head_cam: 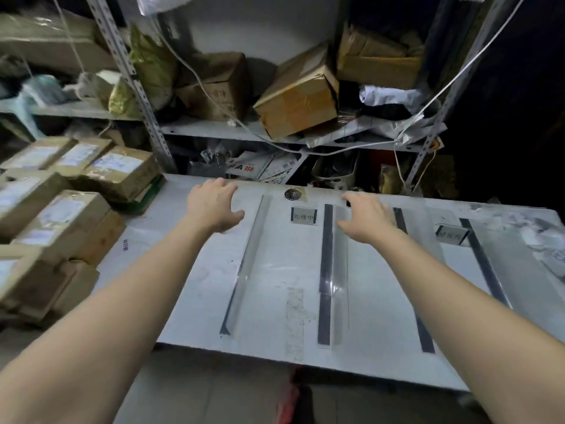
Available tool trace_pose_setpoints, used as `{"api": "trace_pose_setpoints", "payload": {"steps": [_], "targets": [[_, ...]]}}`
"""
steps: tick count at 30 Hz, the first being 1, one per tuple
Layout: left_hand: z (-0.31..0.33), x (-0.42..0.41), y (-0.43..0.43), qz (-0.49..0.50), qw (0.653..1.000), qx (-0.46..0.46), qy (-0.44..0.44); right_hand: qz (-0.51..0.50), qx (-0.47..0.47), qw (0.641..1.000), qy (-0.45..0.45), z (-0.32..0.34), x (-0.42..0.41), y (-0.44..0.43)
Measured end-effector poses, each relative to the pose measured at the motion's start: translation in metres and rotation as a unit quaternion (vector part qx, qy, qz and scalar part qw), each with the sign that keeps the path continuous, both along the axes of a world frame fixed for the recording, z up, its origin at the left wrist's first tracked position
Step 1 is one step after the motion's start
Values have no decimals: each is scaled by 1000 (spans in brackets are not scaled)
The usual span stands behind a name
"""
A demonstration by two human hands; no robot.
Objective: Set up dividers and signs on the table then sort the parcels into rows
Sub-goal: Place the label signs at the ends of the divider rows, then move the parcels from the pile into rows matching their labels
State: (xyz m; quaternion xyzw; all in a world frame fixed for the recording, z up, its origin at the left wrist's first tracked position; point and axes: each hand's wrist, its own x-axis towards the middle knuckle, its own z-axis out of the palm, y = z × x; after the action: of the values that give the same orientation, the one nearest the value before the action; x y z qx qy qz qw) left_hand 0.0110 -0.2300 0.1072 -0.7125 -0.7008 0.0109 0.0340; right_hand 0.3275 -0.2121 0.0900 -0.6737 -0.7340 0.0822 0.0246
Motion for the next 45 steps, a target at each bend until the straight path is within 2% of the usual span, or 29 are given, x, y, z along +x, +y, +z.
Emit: {"api": "trace_pose_setpoints", "payload": {"steps": [9,15,19,26,33,39,45], "targets": [[41,-81,-150,98,995,-18,8,102,-16,994,46,24,-112,-80],[48,-155,-210,123,992,-23,11,152,-5,987,55,37,-200,-115],[47,-220,-235,144,989,-27,-16,175,-5,984,43,41,-272,-133],[46,-353,-261,156,987,-23,-38,187,-11,981,46,42,-401,-155],[32,-458,-272,199,973,-21,-113,175,-19,978,113,37,-499,-167],[1,-519,-257,259,949,-25,-177,150,-42,967,204,8,-571,-153],[-42,-549,-234,298,908,-26,-294,109,-94,952,269,-32,-617,-128]]}}
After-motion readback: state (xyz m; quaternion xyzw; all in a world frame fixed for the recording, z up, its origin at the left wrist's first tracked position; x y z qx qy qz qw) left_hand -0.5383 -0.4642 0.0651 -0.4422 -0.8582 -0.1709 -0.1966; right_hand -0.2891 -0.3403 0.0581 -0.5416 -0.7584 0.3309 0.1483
